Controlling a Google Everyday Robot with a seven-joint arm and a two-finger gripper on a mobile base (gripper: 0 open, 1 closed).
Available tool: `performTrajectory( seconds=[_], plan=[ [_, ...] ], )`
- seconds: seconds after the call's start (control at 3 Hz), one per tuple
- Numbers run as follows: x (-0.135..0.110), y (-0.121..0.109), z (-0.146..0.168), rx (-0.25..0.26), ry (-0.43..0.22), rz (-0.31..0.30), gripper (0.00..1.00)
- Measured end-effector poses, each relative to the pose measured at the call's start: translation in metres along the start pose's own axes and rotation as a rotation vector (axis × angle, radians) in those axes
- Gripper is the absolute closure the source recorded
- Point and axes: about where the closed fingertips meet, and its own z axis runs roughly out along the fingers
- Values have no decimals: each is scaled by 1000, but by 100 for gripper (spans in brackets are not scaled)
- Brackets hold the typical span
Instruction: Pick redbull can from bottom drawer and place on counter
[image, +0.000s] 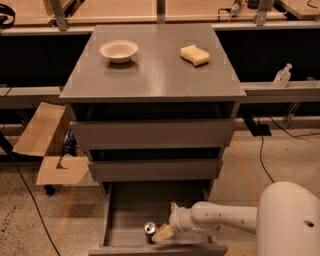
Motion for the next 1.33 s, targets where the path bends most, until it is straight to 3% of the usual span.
performTrajectory(
  seconds=[0.67, 1.33],
  plan=[
    [-14, 13, 46, -46, -60, 9, 0],
    [6, 12, 76, -57, -58, 79, 42]
  ],
)
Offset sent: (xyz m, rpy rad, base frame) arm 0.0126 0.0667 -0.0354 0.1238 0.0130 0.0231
